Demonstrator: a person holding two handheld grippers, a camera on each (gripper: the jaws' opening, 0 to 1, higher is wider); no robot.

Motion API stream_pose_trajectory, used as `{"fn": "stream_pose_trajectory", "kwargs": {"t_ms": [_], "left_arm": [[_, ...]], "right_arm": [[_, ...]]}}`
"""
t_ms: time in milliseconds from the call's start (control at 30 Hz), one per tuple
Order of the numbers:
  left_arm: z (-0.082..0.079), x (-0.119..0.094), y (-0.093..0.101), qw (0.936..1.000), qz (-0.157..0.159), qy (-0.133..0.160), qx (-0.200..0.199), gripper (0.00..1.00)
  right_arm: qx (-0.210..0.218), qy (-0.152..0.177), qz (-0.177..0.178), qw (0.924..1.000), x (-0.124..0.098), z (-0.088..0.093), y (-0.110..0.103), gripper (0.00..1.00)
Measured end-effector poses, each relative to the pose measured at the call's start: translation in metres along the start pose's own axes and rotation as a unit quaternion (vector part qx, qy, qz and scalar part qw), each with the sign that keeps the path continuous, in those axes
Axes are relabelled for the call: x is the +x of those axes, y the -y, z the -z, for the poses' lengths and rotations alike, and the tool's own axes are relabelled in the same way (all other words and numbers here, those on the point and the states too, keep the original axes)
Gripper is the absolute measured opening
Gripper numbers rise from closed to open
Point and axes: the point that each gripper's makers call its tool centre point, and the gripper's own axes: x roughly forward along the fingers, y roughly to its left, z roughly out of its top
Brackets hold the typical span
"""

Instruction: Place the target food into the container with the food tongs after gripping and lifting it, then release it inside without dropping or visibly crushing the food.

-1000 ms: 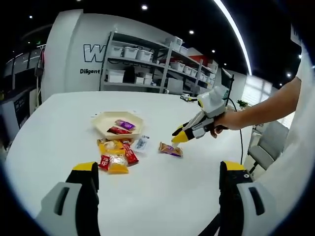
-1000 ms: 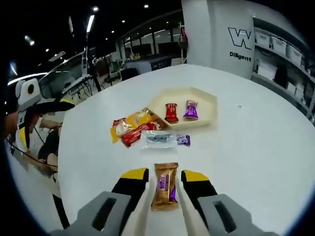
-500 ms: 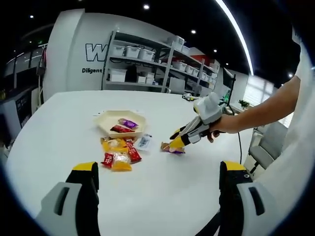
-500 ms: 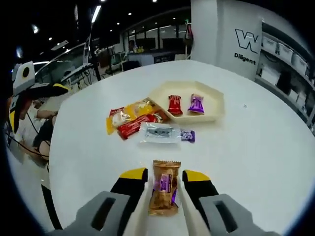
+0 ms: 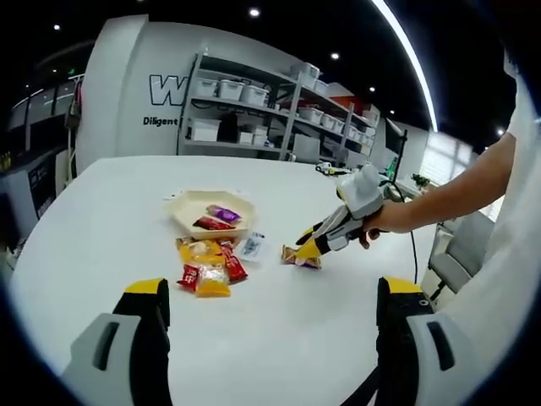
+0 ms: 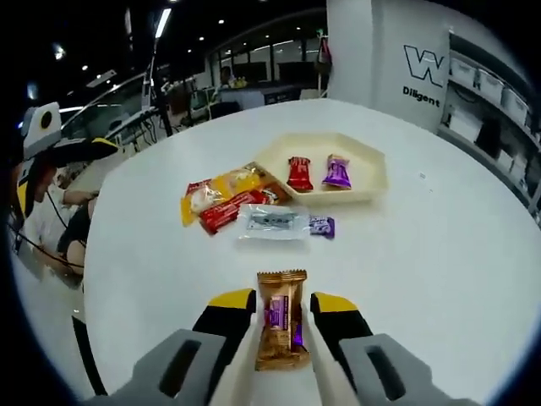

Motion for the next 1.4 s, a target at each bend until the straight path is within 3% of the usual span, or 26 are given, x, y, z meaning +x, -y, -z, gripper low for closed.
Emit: {"fn": "stream_pose_trajectory", "kwargs": {"t_ms": [33,133,267,533,600,967,1033,1067,1400], "left_arm": [[0.0,0.001,0.0,1.0,0.0,-0.001,0.0,0.99],[0.001,0.002,0.0,1.0,0.001,-0.001,0.0,0.99],[0.0,0.002,0.0,1.0,0.0,-0.001,-0.001,0.99],[-0.002,0.004,-0.001,1.0,0.001,0.0,0.001,0.99],[-0.003,0.004,-0.001,1.0,0.002,0.002,0.0,0.99],[-0.003,0.005,0.0,1.0,0.002,0.006,-0.001,0.99],[-0.004,0.005,0.0,1.0,0.002,0.007,-0.001,0.99],[-0.006,0.004,-0.002,0.9999,0.0,0.01,-0.002,0.99],[-0.011,-0.002,-0.012,0.9998,-0.011,0.016,-0.002,0.99]], "right_arm": [[0.001,0.0,0.0,1.0,-0.001,0.0,0.0,0.17],[0.089,-0.005,0.003,0.996,-0.001,0.001,0.005,0.14],[0.07,-0.001,0.005,0.9976,-0.002,0.001,0.004,0.15],[0.086,0.02,-0.011,0.996,-0.005,-0.014,0.006,0.16],[0.074,0.043,-0.005,0.9963,-0.009,-0.033,0.01,0.17],[0.08,0.102,-0.006,0.9916,-0.02,-0.097,0.017,0.17],[0.079,0.106,-0.005,0.9912,-0.02,-0.102,0.017,0.18],[0.08,0.115,-0.004,0.9901,-0.02,-0.116,0.016,0.18],[0.076,0.138,-0.002,0.9875,-0.01,-0.162,0.026,0.18]]}}
